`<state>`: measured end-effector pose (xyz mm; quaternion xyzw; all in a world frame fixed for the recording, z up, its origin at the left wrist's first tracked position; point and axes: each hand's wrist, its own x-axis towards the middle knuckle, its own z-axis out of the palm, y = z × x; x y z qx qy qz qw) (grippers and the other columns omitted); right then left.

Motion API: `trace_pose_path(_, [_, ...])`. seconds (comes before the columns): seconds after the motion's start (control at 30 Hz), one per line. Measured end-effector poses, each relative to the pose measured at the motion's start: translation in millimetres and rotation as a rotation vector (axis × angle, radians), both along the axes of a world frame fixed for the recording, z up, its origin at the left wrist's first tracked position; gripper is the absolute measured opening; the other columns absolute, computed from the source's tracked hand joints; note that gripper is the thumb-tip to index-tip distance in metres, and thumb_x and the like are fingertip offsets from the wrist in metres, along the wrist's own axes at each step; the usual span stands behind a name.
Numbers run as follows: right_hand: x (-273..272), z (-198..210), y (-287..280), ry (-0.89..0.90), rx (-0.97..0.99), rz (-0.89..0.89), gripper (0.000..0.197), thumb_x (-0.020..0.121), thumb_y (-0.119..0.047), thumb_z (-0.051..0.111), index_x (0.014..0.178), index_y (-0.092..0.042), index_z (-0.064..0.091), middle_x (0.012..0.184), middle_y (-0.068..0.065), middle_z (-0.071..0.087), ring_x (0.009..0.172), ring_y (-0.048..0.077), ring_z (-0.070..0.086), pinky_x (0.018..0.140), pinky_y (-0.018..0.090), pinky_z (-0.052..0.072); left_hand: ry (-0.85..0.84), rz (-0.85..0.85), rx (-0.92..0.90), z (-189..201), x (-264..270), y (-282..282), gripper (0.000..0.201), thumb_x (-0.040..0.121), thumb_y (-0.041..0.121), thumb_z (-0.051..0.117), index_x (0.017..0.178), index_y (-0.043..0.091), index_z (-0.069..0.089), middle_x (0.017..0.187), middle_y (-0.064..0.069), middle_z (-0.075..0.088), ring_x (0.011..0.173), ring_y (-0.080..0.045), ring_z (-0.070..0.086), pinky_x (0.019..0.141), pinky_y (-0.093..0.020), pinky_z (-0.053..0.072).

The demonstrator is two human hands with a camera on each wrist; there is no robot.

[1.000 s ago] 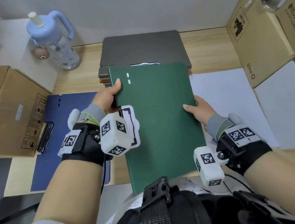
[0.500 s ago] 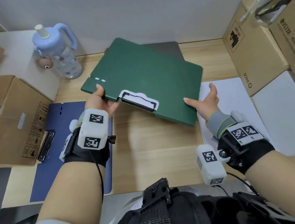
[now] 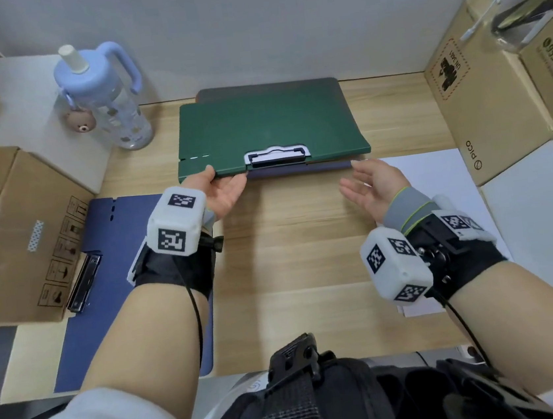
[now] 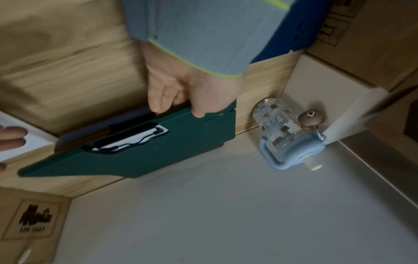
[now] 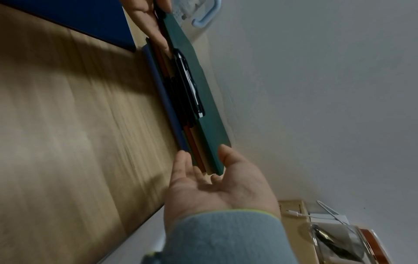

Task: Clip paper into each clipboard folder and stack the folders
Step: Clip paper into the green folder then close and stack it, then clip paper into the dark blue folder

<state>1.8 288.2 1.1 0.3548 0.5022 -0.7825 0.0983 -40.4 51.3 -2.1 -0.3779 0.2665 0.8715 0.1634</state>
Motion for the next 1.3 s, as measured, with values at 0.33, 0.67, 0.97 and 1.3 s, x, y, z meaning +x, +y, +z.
trace_pose_path(0.33, [-34.0,-12.4,-1.9,-0.01,-0.054,-0.062,0.022,0.096,-0.005,0.046,0.117,-0.01,0.043,0.097,0.003,0.052,0.101,0.026,0.058,0.076,0.029,0.053,-0.026,-0.107,-0.107,-8.3,-26.1,-5.3,0.034,0.104,0.018,0.03,0.091,-0.004,0.051,0.137,-0.019,0.052,0.127,-0.032,0.052,0.093,-0.037,0.05])
trace_pose_path(0.67, [-58.1,-24.7,3.1,-0.051,0.034,-0.068,0.069,0.093,-0.006,0.051,0.149,-0.02,0.014,0.097,0.009,0.053,0.077,0.02,0.063,0.065,0.028,0.056,-0.079,-0.355,-0.197,-23.6,-53.4,-15.1,0.039,0.103,0.019,0.031,0.09,-0.009,0.054,0.066,-0.025,0.07,0.058,-0.032,0.072,0.053,-0.035,0.06])
trace_pose_path(0.97, [-56.0,-26.2,-6.2,-0.077,0.072,-0.061,0.071,0.092,-0.004,0.05,0.146,-0.03,0.012,0.087,0.005,0.051,0.072,0.018,0.06,0.066,0.028,0.048,-0.086,-0.444,-0.358,-34.0,-53.4,-22.9,0.039,0.099,0.035,0.043,0.081,0.002,0.054,0.058,-0.017,0.071,0.051,-0.024,0.071,0.043,-0.027,0.057])
trace_pose_path(1.3, [-27.0,-21.3,-49.3,-0.177,0.028,0.162,0.028,0.094,-0.008,0.048,0.122,-0.007,0.046,0.078,0.005,0.049,0.07,0.019,0.056,0.063,0.029,0.048,-0.009,-0.64,-0.724,-19.9,-14.9,-19.0,0.024,0.098,0.021,0.043,0.075,0.018,0.05,0.047,0.006,0.064,0.039,-0.005,0.06,0.054,-0.021,0.038])
